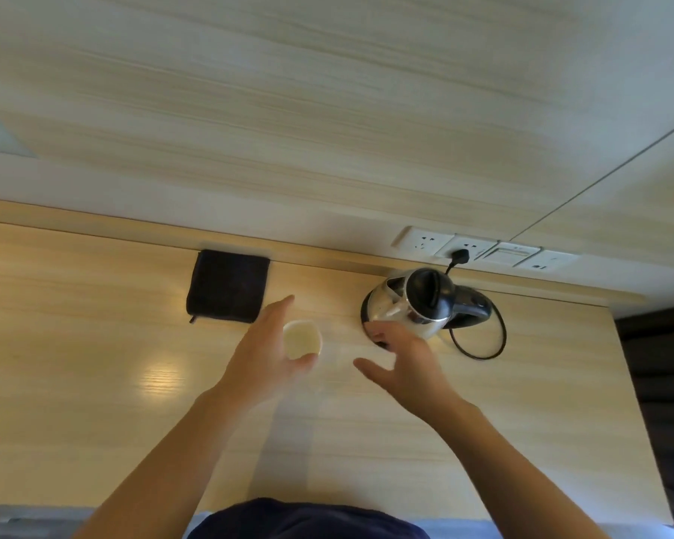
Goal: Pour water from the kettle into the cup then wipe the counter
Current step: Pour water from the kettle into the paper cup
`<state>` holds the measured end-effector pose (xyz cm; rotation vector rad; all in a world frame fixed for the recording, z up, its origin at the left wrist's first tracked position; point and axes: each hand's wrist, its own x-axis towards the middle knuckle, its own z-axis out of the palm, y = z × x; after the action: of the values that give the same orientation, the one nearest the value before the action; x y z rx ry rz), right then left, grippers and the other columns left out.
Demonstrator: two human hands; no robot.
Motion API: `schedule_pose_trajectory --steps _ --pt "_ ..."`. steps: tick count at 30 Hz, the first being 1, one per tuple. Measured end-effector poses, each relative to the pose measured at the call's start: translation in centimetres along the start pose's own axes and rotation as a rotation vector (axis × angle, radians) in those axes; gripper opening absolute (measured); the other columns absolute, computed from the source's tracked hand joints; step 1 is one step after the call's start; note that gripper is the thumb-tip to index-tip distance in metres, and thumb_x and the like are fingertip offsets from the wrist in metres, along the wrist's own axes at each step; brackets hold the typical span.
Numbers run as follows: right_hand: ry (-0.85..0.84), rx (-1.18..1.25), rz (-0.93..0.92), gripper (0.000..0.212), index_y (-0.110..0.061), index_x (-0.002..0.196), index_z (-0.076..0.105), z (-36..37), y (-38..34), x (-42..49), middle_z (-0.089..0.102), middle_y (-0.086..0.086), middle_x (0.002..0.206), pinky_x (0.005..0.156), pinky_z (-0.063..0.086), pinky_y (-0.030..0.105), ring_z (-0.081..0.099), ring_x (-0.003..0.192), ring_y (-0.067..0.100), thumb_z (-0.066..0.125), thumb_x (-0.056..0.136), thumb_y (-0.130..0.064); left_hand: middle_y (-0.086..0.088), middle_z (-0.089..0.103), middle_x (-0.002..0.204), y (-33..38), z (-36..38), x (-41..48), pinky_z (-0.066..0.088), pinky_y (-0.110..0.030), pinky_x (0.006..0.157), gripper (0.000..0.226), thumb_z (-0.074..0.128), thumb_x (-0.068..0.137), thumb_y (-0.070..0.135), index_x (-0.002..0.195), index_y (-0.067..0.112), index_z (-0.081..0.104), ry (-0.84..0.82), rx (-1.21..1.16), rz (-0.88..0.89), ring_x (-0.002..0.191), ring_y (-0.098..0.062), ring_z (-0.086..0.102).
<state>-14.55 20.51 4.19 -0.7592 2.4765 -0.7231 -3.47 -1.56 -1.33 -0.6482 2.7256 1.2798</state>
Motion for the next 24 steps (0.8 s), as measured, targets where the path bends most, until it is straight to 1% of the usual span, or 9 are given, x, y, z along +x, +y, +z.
schedule_pose_trajectory --steps 4,6,8,10,12,16,18,22,24 --pt "0.345 0.028 -0.042 0.031 -0.014 0.116 0.067 -7.1 2.8 -1.2 0.069 -0.006 0.107 0.080 0.050 0.013 0.064 0.093 -0.002 0.074 0.090 -0.029 0.003 0.042 0.165 5.1 3.7 0.8 0.036 -0.031 0.123 0.093 0.079 0.091 0.045 0.165 0.018 0.030 0.008 -0.121 0.077 0.151 -0.015 0.042" --pt "0.420 0.009 -0.003 0.024 -0.010 0.113 0.067 -9.8 5.5 -0.3 0.068 0.001 0.106 0.079 0.049 0.013 0.065 0.093 0.002 0.070 0.093 -0.024 0.008 0.046 0.157 7.0 6.1 1.8 0.031 -0.011 0.112 0.086 0.080 0.092 0.042 0.162 0.017 0.036 -0.003 -0.147 0.084 0.142 -0.008 0.045" --pt "0.360 -0.019 0.108 0.029 -0.012 0.121 0.065 -11.7 8.2 1.2 0.066 0.001 0.116 0.086 0.050 0.024 0.062 0.104 0.011 0.065 0.098 -0.030 0.010 0.051 0.147 8.4 8.6 2.8 0.034 -0.003 0.098 0.080 0.082 0.088 0.042 0.154 0.021 0.043 0.001 -0.165 0.089 0.130 -0.001 0.045" --pt "0.230 -0.041 0.166 0.033 -0.015 0.124 0.064 -12.8 10.6 2.8 0.065 -0.001 0.119 0.092 0.051 0.035 0.059 0.110 0.015 0.058 0.101 -0.039 0.010 0.054 0.139 9.3 11.0 3.6 0.045 -0.014 0.101 0.076 0.085 0.083 0.043 0.146 0.026 0.047 0.031 -0.196 0.075 0.127 -0.004 0.050" --pt "0.098 -0.018 0.165 0.030 -0.019 0.116 0.065 -13.3 12.0 4.3 0.067 -0.003 0.111 0.088 0.051 0.036 0.062 0.105 0.015 0.051 0.104 -0.043 0.015 0.052 0.132 10.0 13.1 4.2 0.051 -0.026 0.104 0.073 0.089 0.079 0.040 0.139 0.027 0.049 0.099 -0.217 0.051 0.124 -0.003 0.051" --pt "-0.140 0.040 0.146 0.042 -0.019 0.088 0.065 -12.9 13.4 6.6 0.069 0.002 0.083 0.083 0.052 0.044 0.064 0.079 0.020 0.043 0.106 -0.049 0.010 0.055 0.133 11.4 16.0 4.9 0.053 -0.021 0.097 0.084 0.092 0.075 0.044 0.141 0.023 0.045 0.196 -0.255 -0.013 0.119 -0.005 0.055" --pt "-0.222 0.052 0.106 0.048 -0.017 0.083 0.066 -12.6 13.9 7.4 0.071 0.005 0.080 0.080 0.052 0.041 0.063 0.072 0.020 0.041 0.106 -0.051 0.009 0.055 0.129 11.8 17.0 5.0 0.050 -0.014 0.091 0.086 0.093 0.074 0.044 0.142 0.020 0.046 0.245 -0.277 -0.052 0.115 -0.004 0.054" --pt "-0.285 0.210 0.075 0.050 -0.004 0.089 0.069 -12.5 14.3 8.0 0.071 0.020 0.083 0.061 0.051 0.014 0.067 0.060 0.006 0.043 0.108 -0.042 0.006 0.057 0.128 12.5 17.9 5.2 0.049 -0.015 0.092 0.087 0.098 0.070 0.035 0.140 0.017 0.049 0.314 -0.276 -0.102 0.113 -0.007 0.056" --pt "-0.273 0.232 0.054 0.049 -0.009 0.085 0.070 -12.0 14.7 8.1 0.071 0.017 0.074 0.064 0.056 0.023 0.067 0.060 0.012 0.043 0.108 -0.044 0.008 0.059 0.125 12.6 18.0 5.3 0.052 -0.019 0.092 0.087 0.099 0.068 0.031 0.139 0.019 0.051 0.327 -0.292 -0.112 0.110 -0.006 0.059"
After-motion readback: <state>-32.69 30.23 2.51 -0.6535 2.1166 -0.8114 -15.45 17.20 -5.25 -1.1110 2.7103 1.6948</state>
